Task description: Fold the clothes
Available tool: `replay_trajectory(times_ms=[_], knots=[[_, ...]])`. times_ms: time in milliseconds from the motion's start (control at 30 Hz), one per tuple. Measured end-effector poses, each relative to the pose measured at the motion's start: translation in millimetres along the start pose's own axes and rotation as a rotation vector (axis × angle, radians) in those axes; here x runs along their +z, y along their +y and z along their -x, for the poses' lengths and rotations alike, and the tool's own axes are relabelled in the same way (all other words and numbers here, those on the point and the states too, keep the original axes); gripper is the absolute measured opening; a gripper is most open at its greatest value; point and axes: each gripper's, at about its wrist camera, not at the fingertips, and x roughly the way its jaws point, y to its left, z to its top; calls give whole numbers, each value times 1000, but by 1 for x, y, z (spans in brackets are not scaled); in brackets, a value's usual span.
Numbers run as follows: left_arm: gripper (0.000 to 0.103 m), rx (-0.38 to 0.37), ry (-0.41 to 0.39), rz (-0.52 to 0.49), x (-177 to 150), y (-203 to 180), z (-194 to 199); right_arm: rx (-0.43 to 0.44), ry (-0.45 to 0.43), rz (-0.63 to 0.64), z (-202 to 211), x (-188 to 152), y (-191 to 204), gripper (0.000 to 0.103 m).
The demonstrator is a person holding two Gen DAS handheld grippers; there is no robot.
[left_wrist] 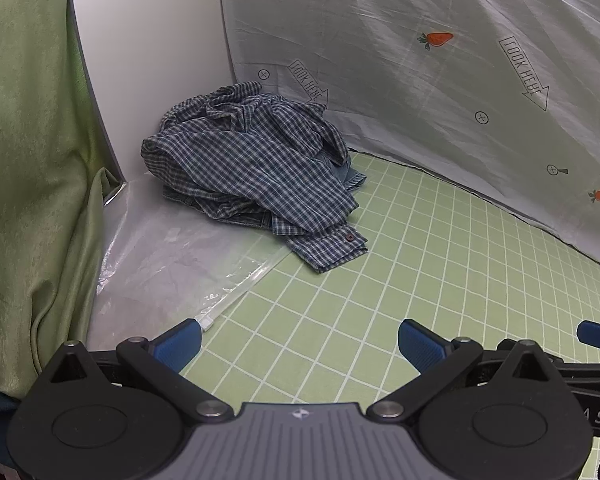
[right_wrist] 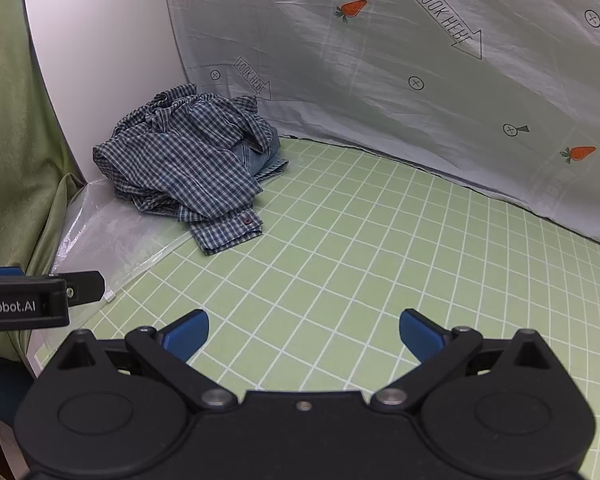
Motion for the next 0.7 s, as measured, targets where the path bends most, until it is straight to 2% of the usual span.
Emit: replay_trajectory(times_ms=[700], knots=[[103,10,4,-2,-6,-1,-3,-2,-2,0,0,-2,-1,103]])
